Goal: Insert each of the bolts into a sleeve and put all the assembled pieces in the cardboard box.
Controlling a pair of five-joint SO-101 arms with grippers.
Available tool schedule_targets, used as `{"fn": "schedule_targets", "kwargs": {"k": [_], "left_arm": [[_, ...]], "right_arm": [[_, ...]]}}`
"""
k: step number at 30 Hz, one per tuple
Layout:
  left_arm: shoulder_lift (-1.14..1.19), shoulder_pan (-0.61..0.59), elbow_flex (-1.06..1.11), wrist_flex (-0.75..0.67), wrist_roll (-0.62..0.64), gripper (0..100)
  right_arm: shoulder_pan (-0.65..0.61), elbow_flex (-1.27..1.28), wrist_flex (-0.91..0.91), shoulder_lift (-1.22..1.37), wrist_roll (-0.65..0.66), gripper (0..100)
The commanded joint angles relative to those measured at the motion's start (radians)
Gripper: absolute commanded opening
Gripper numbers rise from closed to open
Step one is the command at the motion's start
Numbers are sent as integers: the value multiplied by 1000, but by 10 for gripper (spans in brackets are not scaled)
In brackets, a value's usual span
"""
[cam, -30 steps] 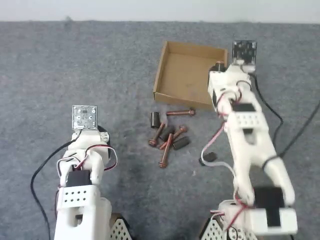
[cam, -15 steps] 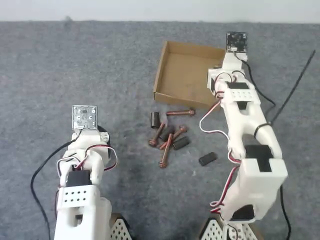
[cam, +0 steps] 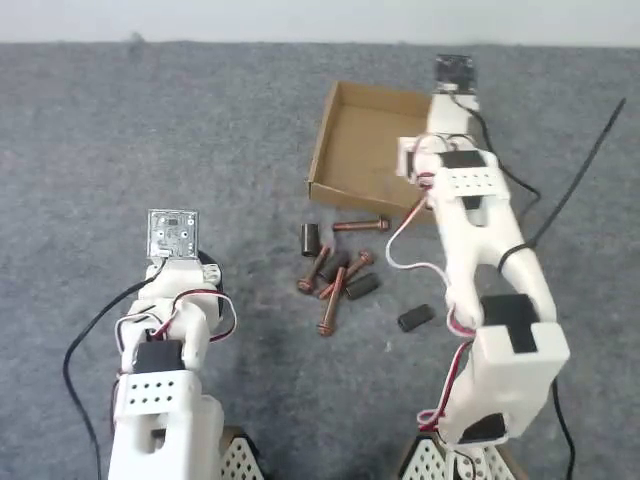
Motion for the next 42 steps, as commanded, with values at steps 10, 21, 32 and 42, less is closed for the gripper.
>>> {"fn": "schedule_targets", "kwargs": {"k": [10, 21, 32, 42], "left_arm": [[9, 6, -45, 2, -11, 24], [9, 6, -45, 2, -48, 24], [9, 8, -44, -17, -51, 24], [9, 8, -42, -18, -51, 24]], "right_arm": [[-113, -64, 87, -35, -8, 27], [-127, -63, -42, 59, 219, 32], [-179, -60, -35, 168, 305, 6], [-278, -61, 157, 128, 301, 6]]}}
